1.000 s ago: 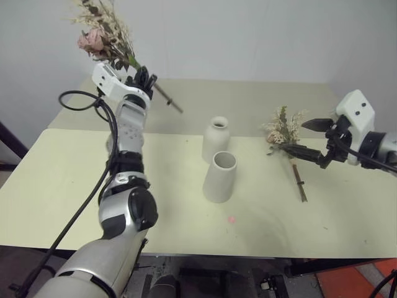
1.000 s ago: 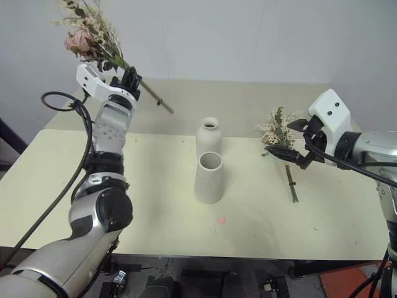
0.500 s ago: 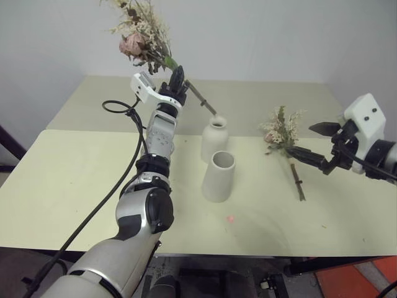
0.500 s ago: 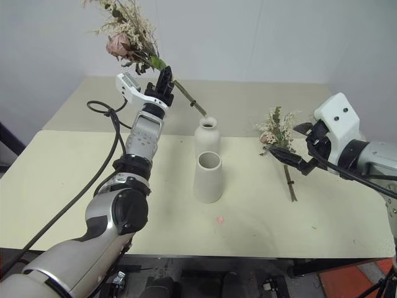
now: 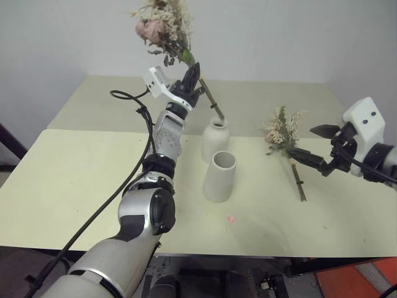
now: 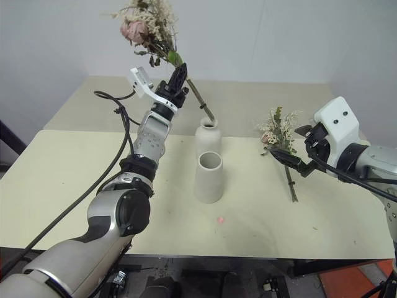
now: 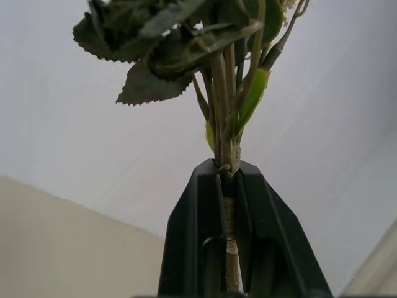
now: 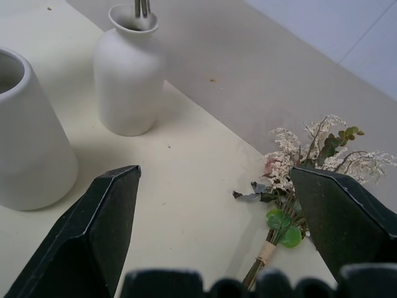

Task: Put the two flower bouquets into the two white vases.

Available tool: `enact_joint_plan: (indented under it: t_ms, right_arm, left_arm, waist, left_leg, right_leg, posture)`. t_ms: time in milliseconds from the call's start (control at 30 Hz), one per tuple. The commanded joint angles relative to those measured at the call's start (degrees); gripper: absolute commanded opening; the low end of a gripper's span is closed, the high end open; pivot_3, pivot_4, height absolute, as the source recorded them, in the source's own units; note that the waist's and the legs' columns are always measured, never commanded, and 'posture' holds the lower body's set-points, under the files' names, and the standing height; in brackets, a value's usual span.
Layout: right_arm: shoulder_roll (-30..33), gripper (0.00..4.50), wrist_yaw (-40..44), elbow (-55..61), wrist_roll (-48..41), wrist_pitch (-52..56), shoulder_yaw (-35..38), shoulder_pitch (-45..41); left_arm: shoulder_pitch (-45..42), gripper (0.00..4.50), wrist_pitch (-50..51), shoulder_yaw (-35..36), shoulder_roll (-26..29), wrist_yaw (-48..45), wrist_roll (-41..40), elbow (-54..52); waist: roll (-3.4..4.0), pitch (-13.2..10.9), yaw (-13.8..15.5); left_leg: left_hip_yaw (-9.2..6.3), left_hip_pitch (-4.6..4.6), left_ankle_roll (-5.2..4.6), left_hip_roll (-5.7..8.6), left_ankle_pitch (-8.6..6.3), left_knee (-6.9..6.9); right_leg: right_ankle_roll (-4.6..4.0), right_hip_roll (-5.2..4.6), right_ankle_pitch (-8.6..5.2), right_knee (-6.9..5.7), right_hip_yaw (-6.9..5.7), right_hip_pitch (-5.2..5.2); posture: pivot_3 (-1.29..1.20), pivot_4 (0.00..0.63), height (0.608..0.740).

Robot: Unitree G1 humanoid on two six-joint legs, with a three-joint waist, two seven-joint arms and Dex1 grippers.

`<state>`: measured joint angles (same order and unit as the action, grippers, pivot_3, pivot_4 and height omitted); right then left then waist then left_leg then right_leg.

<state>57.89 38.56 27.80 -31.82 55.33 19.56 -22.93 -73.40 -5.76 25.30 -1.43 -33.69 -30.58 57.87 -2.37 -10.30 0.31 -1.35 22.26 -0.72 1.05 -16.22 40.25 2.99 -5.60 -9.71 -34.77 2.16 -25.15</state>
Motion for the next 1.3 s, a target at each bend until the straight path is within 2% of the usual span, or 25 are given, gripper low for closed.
enact_joint_plan:
  t_ms: [33, 433, 1033, 1067, 1100, 1300]
  right_arm:
    - [0.2, 4.50, -1.0, 1.1, -0.3, -0.3, 2.5, -0.1]
    - [-0.3, 4.50, -2.5, 2.6, -1.3, 0.5, 3.6, 2.0]
    - [-0.6, 4.50, -3.4, 2.1, -1.2, -0.3, 4.0, 3.4]
    - [-0.6, 4.50, -3.4, 2.1, -1.2, -0.3, 4.0, 3.4]
    - [-0.6, 4.50, -3.4, 2.1, -1.3, -0.2, 4.0, 3.4]
    - [-0.4, 4.50, -3.3, 1.3, -0.9, -0.6, 3.3, 3.0]
  left_arm:
    - [-0.6, 0.01, -3.3, -2.9, 0.2, -2.2, 2.8, -0.3]
    - [1.2, 0.01, -8.3, -9.1, 1.2, -5.3, 10.1, 1.8]
    - [4.9, 0.01, -9.9, -14.6, 1.7, -7.5, 16.1, 3.4]
    - [5.1, 0.70, -10.8, -15.5, 2.0, -7.5, 17.1, 3.5]
    - [5.4, 0.85, -11.5, -16.0, 2.1, -7.9, 17.7, 3.4]
    - [5.9, 2.81, -9.5, -16.5, 3.5, -9.4, 17.6, 1.2]
  waist:
    - [0.00, 0.0, 0.1]
    - [0.01, 0.0, 0.3]
    - [0.02, 0.0, 0.2]
    - [0.02, 0.0, 0.2]
    - [0.02, 0.0, 0.2]
    - [0.02, 0.0, 0.2]
  left_leg:
    - [0.00, 0.00, 0.00, 0.00, 0.00, 0.00]
    - [0.00, -0.01, -0.02, 0.00, 0.00, 0.02]
    - [-0.01, -0.02, -0.05, -0.01, -0.01, 0.04]
    - [-0.01, -0.02, -0.06, -0.01, -0.01, 0.04]
    - [-0.01, -0.02, -0.06, -0.01, -0.01, 0.04]
    - [-0.01, -0.03, -0.06, -0.01, -0.01, 0.06]
  right_leg:
    - [0.00, 0.00, 0.00, 0.00, 0.00, 0.00]
    - [0.00, 0.00, 0.00, 0.00, 0.00, 0.03]
    - [0.00, 0.00, 0.00, -0.04, 0.00, 0.04]
    - [0.00, 0.00, 0.00, -0.04, 0.00, 0.04]
    - [0.00, 0.00, 0.00, -0.04, 0.00, 0.04]
    - [0.00, 0.00, 0.00, -0.06, 0.00, 0.04]
  posture:
    - [0.00, 0.150, 0.740]
    - [0.00, 0.150, 0.740]
    - [0.00, 0.150, 0.740]
    - [0.00, 0.150, 0.740]
    - [0.00, 0.150, 0.740]
    - [0.00, 0.150, 0.740]
